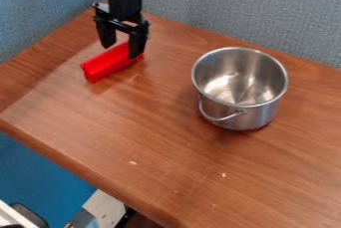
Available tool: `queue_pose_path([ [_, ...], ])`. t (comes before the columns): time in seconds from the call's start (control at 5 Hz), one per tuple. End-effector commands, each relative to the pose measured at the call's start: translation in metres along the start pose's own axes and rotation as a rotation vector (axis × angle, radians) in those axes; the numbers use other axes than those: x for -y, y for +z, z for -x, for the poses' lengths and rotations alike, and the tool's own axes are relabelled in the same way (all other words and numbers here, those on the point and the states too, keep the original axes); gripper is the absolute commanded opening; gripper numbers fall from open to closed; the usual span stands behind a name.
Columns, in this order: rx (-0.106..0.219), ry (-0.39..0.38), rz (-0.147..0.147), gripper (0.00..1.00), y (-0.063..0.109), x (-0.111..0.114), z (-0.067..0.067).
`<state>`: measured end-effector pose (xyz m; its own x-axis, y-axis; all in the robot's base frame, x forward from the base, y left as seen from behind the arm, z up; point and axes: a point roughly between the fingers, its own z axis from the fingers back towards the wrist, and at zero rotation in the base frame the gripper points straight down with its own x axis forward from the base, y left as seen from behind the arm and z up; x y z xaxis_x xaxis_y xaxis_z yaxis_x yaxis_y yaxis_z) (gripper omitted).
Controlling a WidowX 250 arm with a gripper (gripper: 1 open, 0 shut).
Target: Put the red object in the metal pot
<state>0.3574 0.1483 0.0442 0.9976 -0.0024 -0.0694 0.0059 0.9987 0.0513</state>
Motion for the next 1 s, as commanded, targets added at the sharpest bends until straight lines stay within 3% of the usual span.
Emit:
queue_pose_path([
  [0.0,0.045,0.001,-0.031,1.0,0.0163,-0.0045,-0.0097],
  [0.8,0.028,0.025,-0.036,1.0,0.0129,-0.0086,-0.0136],
])
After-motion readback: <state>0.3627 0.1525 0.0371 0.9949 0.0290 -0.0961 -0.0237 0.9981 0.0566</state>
